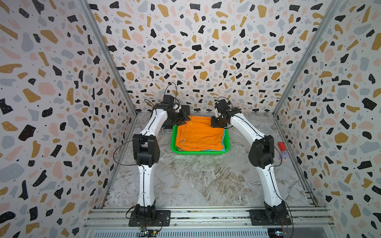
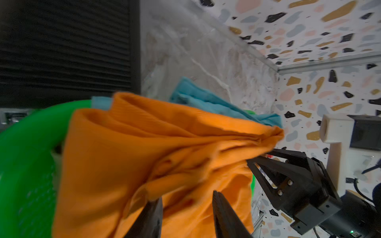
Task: Put the folded long pants in the basket
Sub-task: Place the long pant in the basket.
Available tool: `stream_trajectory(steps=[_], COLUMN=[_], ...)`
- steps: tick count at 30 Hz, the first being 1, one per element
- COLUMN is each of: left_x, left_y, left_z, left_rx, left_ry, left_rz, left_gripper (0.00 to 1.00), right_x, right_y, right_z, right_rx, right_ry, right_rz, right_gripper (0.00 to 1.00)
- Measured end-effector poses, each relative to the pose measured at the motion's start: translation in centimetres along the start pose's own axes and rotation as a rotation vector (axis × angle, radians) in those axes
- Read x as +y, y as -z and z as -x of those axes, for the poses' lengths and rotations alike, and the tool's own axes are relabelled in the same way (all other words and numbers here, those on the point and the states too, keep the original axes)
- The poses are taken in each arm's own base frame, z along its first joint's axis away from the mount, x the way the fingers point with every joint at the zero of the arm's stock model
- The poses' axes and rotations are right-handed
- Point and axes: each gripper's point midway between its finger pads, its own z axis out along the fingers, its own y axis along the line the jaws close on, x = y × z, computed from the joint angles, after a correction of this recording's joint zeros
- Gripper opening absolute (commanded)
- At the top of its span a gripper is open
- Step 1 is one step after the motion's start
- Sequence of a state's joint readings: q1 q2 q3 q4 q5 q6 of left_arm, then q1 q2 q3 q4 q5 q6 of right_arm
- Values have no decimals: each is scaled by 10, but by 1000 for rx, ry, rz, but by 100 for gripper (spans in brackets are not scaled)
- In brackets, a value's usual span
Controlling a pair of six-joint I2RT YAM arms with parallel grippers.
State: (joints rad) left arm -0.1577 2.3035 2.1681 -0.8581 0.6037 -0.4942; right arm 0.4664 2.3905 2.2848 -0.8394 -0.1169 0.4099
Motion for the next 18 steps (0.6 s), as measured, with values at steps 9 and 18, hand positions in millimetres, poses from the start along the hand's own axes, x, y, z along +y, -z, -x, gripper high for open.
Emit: stream_trajectory(steps=[9, 18], left_x=[24, -11], left_y=[12, 135], left_z=[-17, -53], left_rx=[-27, -373], left_ry=[-30, -310], left_rz=[134, 430], left_gripper=[75, 84], right_x=[-1, -33], right_y=[21, 188], right_z=[-6, -39], right_rx=[-20, -452], right_ry=[21, 115], right_rz=[-4, -49], right_gripper=[43, 93])
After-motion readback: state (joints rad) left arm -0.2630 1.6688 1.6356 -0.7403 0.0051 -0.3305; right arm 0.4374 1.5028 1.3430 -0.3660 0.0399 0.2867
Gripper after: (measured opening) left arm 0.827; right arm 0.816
